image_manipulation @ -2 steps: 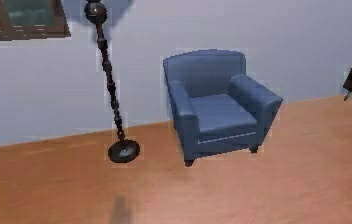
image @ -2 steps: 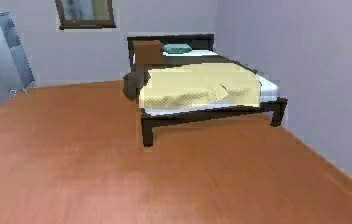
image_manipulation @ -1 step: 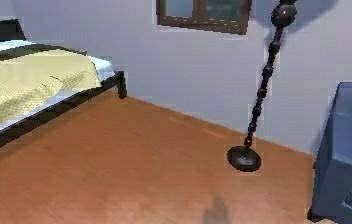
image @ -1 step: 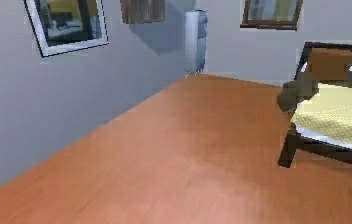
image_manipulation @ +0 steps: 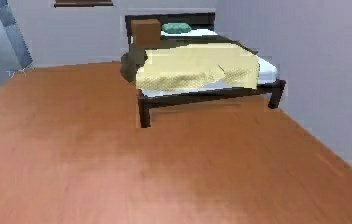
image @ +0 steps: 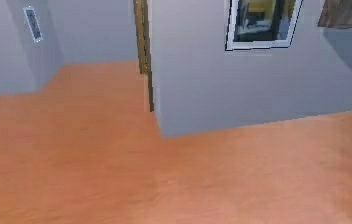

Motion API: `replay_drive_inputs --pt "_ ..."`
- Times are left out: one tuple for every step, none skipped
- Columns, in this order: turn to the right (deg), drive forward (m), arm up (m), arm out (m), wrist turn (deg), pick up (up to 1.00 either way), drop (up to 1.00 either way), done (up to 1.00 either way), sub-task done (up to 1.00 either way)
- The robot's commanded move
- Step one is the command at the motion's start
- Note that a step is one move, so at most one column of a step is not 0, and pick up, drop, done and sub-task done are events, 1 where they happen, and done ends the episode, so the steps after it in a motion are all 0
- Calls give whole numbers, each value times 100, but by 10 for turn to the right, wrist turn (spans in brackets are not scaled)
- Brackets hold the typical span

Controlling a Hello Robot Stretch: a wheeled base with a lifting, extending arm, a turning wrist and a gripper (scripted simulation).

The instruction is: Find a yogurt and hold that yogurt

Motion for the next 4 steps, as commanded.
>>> replay_drive_inputs --pt "-180 0 0 0 0 0 0 0 0" --pt "0 100 0 0 0 0 0 0 0" --pt "0 100 0 0 0 0 0 0 0" --pt "0 95 0 0 0 0 0 0 0"
